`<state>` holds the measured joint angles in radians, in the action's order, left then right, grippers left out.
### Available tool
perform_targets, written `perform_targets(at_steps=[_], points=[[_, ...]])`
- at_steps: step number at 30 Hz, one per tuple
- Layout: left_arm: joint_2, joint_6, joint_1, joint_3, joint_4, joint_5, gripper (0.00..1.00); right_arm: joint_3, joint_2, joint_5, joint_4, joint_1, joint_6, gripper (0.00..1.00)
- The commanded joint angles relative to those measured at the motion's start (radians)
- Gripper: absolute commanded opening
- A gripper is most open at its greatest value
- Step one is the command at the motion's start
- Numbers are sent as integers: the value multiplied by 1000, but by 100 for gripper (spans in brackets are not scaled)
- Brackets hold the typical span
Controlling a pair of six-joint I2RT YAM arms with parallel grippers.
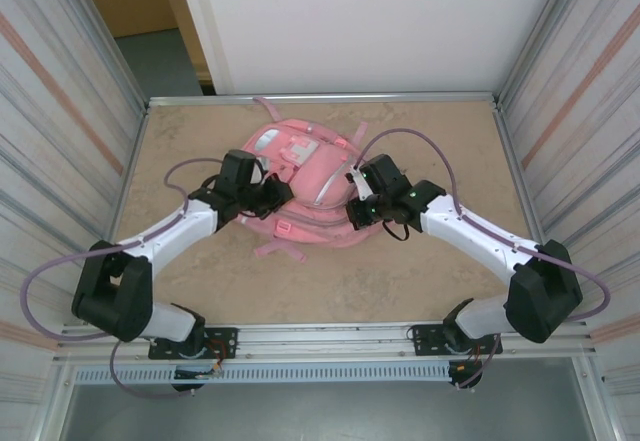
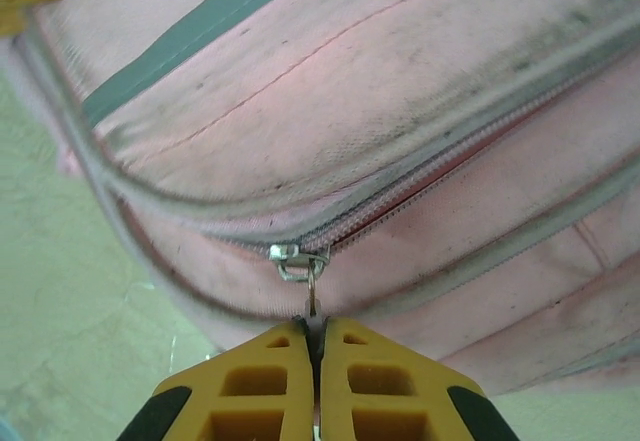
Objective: Pack books, pencil case, and school supplies into a backpack
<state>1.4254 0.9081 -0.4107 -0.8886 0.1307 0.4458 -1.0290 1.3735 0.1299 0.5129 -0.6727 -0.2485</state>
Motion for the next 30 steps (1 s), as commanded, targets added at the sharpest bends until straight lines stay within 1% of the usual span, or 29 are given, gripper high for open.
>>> perform_targets(at_steps=[1,3,4,5,6,8,9,11,13,15,18,20,22,24,25,28,30], points=[[80,-203,118,-122,38,-34,0,-22,9,66,140,10,98,0],[159,-270,165,-223,72,2,0,-32,34,108,91,-35,91,0],[195,-303,180,-261,64,23,3,-43,50,124,67,-57,86,0],[238,-331,194,-307,66,27,21,-62,71,124,41,-77,74,0],[268,-344,204,-347,76,25,32,-84,98,118,19,-103,67,0],[278,-322,215,-376,88,24,41,-135,152,97,-6,-128,44,0],[257,-298,214,-358,78,24,46,-160,178,102,-15,-134,35,0],[182,-252,200,-291,76,15,51,-196,215,93,-27,-141,14,0],[87,-216,161,-203,109,-38,55,-210,229,101,-36,-145,11,0],[-5,-165,95,-107,127,-103,58,-203,233,104,-50,-155,6,0],[-79,-73,20,-10,110,-143,59,-177,231,114,-77,-171,-7,0],[-95,-15,-29,37,62,-199,59,-159,231,127,-91,-178,-19,0],[-66,2,-68,33,42,-233,59,-146,231,119,-100,-186,-35,0],[-16,14,-95,6,34,-239,58,-128,233,113,-115,-190,-51,0],[9,14,-109,-3,15,-243,56,-116,235,113,-127,-192,-60,0],[60,15,-138,-27,0,-275,46,-97,244,100,-144,-200,-80,0],[67,19,-144,-35,-3,-280,33,-87,250,60,-147,-210,-99,0]])
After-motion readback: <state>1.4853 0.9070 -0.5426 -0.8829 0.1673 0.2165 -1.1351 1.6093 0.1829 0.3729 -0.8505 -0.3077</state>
